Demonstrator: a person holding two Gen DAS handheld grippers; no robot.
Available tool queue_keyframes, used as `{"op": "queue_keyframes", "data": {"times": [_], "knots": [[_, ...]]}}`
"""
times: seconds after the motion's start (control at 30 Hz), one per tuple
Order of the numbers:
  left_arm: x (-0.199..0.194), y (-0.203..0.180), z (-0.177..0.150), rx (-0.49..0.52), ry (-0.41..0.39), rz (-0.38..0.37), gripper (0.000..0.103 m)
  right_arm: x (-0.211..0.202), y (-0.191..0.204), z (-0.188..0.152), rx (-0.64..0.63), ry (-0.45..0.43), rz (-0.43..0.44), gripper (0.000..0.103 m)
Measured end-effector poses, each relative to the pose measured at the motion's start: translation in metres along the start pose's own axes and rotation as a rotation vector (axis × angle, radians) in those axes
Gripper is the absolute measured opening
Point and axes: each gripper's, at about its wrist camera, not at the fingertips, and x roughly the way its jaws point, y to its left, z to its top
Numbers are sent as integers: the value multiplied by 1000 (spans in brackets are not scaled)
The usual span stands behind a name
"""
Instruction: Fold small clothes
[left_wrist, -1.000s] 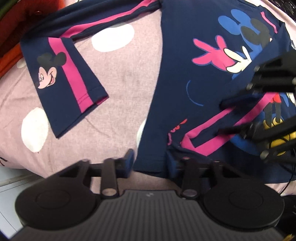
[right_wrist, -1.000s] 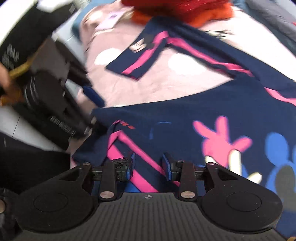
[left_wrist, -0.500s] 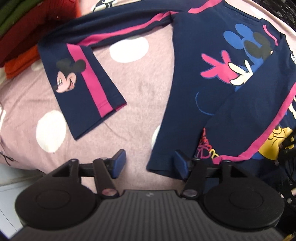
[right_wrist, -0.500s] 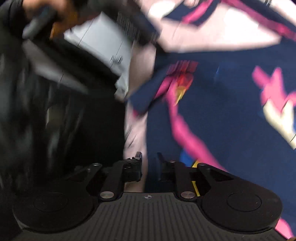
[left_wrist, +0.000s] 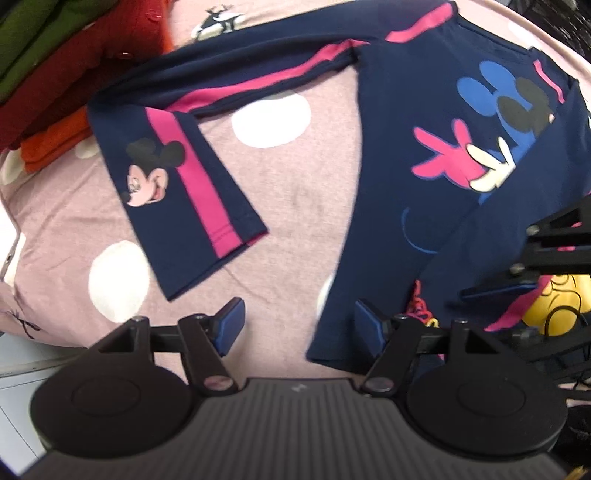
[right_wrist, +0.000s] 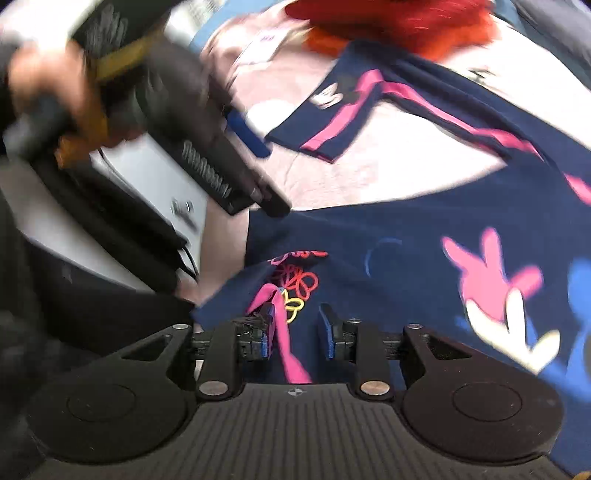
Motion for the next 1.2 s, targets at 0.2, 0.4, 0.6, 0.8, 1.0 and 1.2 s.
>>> {"op": "queue_keyframes", "data": {"times": [0.2,0.4,0.6,0.8,1.0,1.2], "knots": [[-4,18,-5,-65,-6,0,66,34,-13,10,241,121,289,56],[1,18,-11,-67,13,7,67,28,-11,-6,383,103,572,88],[1,13,-12,-35,15,9,68,19,-45,-8,546,-21,438,93],[-2,22,-9,-46,2,41,71,50,-41,16,456,77,416,94],[-14,63,-12,-199,-39,166,83,51,-55,42,590,-151,237,103],[-10,65,-28,-176,-69,41,74,25,-72,25,613,-197,157,103]]}}
